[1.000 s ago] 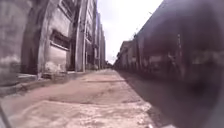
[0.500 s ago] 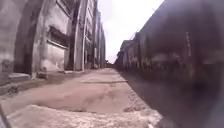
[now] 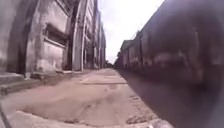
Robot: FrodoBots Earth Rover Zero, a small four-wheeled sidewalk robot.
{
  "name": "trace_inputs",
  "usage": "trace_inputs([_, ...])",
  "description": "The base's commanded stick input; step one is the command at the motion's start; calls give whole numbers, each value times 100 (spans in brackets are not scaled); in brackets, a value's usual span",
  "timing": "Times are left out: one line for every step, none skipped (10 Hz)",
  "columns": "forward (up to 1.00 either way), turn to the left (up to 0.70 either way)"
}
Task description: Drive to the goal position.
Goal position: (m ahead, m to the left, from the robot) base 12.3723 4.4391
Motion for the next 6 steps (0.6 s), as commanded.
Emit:
trace_inputs([60,0])
trace_inputs([60,0])
trace_inputs([60,0])
trace_inputs([60,0])
trace_inputs([60,0])
trace_inputs([60,0])
